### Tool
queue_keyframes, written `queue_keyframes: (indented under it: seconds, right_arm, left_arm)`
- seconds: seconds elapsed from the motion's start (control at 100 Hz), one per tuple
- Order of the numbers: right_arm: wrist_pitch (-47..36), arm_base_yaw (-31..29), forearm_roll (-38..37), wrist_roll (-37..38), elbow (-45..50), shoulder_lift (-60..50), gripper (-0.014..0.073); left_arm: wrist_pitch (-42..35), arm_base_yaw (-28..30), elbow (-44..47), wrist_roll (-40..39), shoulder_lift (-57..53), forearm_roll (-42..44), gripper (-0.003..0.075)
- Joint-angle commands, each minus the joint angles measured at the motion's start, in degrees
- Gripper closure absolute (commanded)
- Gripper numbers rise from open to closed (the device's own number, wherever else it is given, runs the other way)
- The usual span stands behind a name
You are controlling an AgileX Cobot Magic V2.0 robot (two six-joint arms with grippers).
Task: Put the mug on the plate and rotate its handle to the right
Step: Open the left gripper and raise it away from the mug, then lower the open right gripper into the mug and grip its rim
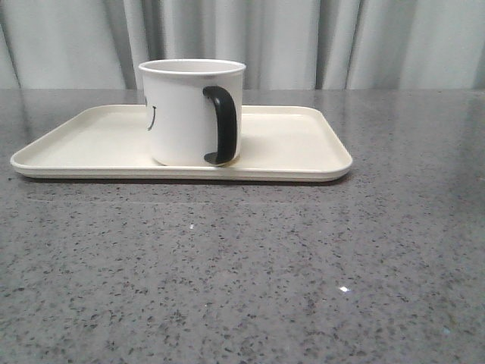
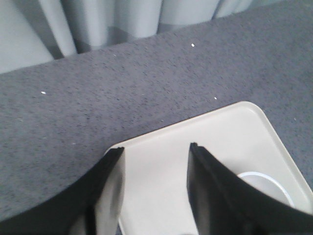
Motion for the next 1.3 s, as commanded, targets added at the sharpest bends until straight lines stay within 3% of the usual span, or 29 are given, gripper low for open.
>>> queue_keyframes:
  seconds: [0.0,0.3,0.39,0.53,0.96,1.29]
  right_arm:
    - [-3.49,0.02,1.75,-0.45,-2.03,-0.13,0.0043]
    - [0.66,0.02,1.75,-0.45,-8.72,4.18,0.0043]
    - [2.35,0.02,1.75,-0.45,-11.99,6.79,0.0043]
    - [4.96,0.02,1.88,-0.4,-17.37,11.58,0.0043]
    - [12.59,5.52,2.89,0.04,-32.66,27.2,0.0043]
    - [14.96,10.7,2.82,0.1,-34.09,34.37,0.0043]
  left_arm:
    - [-0.11,3.03,-2.03,-0.55,-5.3,-0.97,0.0416]
    - [-0.11,11.69,-1.91,-0.55,-13.33,3.58,0.045]
    - [-0.11,13.28,-0.62,-0.55,-15.59,5.56,0.0532]
    - [-0.11,14.12,3.45,-0.2,-18.78,7.74,0.0741]
    - [-3.05,14.12,23.13,-0.09,-27.32,8.58,0.074]
    - [-3.83,14.12,28.66,-0.09,-28.73,8.58,0.074]
